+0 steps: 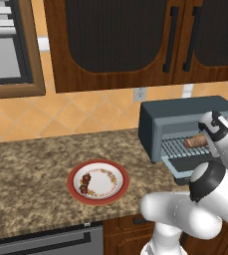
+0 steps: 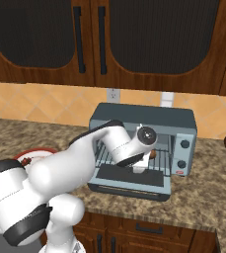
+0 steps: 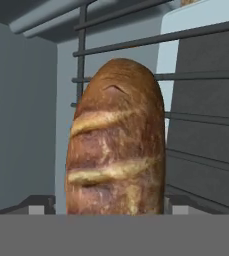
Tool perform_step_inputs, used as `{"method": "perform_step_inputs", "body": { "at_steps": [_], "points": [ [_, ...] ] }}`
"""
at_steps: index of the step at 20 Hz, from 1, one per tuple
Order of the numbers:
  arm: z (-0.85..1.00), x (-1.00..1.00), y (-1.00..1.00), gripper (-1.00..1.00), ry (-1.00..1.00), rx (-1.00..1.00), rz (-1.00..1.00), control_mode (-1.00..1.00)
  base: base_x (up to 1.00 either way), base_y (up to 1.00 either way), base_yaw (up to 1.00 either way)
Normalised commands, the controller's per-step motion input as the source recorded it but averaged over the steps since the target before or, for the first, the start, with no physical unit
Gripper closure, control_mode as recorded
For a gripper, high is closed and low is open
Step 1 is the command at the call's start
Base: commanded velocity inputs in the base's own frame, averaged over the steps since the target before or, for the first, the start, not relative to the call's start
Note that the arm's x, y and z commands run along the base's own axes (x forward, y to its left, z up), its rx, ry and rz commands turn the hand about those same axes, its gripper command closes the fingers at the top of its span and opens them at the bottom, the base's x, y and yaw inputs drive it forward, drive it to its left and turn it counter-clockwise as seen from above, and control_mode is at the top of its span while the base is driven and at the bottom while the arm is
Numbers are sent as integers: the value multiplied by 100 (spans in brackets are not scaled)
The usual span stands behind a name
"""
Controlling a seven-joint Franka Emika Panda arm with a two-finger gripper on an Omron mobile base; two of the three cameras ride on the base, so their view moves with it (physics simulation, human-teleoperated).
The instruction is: Pick up the kebab skewer and baguette bread, and place them inside the toaster oven. Close the toaster oven door and start by setting the timer.
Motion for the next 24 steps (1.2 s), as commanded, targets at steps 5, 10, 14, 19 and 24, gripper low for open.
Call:
{"method": "perform_step_inputs", "body": {
  "at_steps": [5,10,14,19,24],
  "points": [
    [0,0,0,-100,0,0,0,-100,0,0,0],
    [24,-7,-19,-100,0,0,0,-100,0,0,0],
    [56,-36,-25,-100,0,0,0,-100,0,0,0],
    [60,-52,-13,-100,5,-1,0,-100,0,0,0],
    [10,-98,35,-100,11,-12,13,-100,0,0,0]
  ]
}}
